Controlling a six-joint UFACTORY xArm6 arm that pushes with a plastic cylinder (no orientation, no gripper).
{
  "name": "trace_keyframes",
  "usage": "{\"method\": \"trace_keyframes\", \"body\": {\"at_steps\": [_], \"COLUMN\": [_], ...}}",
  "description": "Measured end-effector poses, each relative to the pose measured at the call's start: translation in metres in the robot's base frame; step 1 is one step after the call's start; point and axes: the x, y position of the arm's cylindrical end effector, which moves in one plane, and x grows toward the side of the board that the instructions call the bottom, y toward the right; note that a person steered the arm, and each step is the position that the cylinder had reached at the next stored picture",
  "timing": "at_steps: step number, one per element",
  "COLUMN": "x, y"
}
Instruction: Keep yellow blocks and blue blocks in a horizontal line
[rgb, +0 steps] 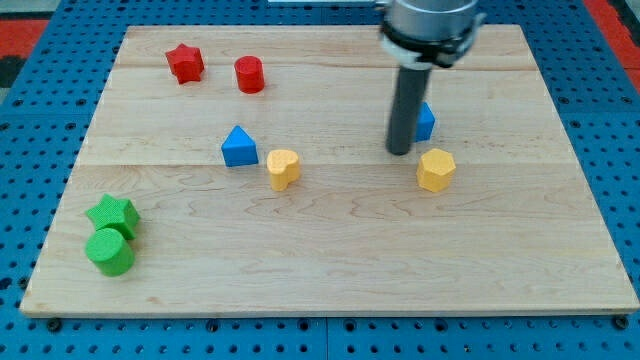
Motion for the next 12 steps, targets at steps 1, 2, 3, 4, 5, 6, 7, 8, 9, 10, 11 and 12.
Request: {"method": "trace_keyframes", "body": {"at_steps": [1,2,3,4,5,6,7,8,9,10,11,12], "x": [-0.031,-0.042,-0.033,0.015,0.065,0.073,0.073,0.071,0.046,0.041,0.041,0.051], "y": [-0.016,0.045,0.116,0.104,0.127,0.064,0.034,0.096,0.105,0.041,-0.047,-0.041]}}
